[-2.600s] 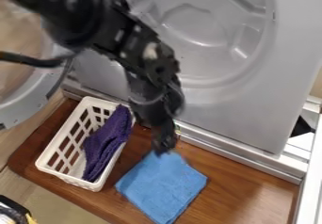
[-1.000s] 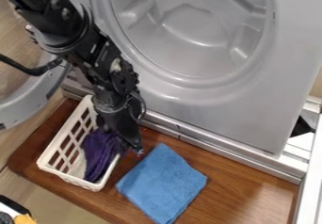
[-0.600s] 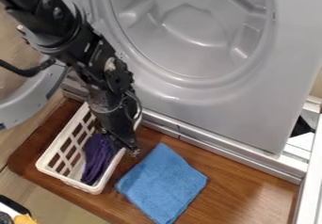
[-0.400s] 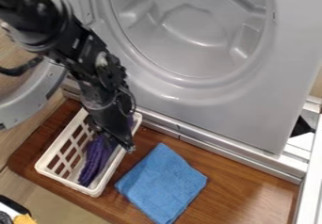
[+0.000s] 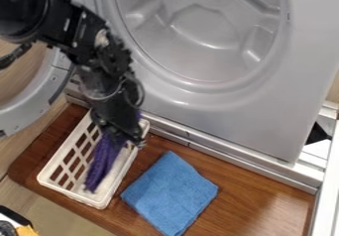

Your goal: Put the purple cloth beside the blue cloth on the table

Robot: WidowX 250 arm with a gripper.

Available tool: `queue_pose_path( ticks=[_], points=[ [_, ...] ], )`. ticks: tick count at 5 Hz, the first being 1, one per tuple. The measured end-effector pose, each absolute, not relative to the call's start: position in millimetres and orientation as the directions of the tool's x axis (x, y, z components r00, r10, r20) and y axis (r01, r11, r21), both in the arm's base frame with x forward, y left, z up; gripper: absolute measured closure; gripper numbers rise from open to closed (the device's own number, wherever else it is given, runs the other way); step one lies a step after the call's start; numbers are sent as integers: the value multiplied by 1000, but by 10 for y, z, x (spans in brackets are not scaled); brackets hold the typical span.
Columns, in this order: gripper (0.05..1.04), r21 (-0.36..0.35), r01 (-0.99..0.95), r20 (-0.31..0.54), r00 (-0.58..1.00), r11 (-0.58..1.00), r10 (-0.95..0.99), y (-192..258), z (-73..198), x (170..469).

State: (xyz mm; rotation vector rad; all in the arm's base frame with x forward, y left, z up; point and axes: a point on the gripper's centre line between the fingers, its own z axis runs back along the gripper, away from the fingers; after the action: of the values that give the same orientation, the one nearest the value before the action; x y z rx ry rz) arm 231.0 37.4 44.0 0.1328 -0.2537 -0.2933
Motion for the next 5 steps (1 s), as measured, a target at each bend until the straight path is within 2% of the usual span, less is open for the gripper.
queue_pose_path(
  ticks=[1,3,5],
  points=[
    [860,187,280,268,908,942,-323,191,686,2276],
    [860,173,440,326,819,881,-472,-394,836,2361],
    [860,93,645,286,712,758,-641,-1054,327,2577]
  ],
)
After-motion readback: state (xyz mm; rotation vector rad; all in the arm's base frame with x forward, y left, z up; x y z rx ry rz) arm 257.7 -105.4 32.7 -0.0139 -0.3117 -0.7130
